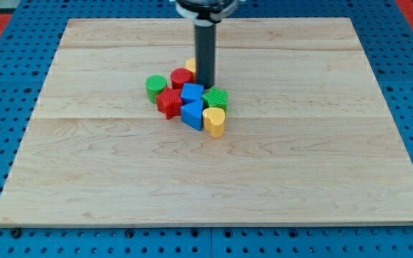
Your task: Move the yellow hexagon towards the top left side of the board
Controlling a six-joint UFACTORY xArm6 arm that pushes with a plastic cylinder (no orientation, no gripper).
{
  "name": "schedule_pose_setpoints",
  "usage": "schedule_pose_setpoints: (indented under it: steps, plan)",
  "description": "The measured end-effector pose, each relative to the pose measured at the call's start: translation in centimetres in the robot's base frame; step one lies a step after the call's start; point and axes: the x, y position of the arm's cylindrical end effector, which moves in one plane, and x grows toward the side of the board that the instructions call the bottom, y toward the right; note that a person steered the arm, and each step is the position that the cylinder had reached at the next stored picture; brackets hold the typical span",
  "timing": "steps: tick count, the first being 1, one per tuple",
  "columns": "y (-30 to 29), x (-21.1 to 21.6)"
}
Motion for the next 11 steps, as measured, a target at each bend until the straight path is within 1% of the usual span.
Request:
schedule_pose_setpoints:
  steps: [1, 2, 3, 4, 5, 6, 7, 8, 9, 10, 11]
  plan:
    - [-2.0, -2.8]
    - [-2.3, -3.1]
    - [1.5, -4.4]
    - [0.4, -5.6]
    - [-4.0, -6.0]
    - [-5.0, -6.2]
    - [-1.8, -11.0]
    - [-5.6, -10.3]
    - [-9.1, -7.4]
    - [-6.0, -6.9]
    - [1.6, -6.4]
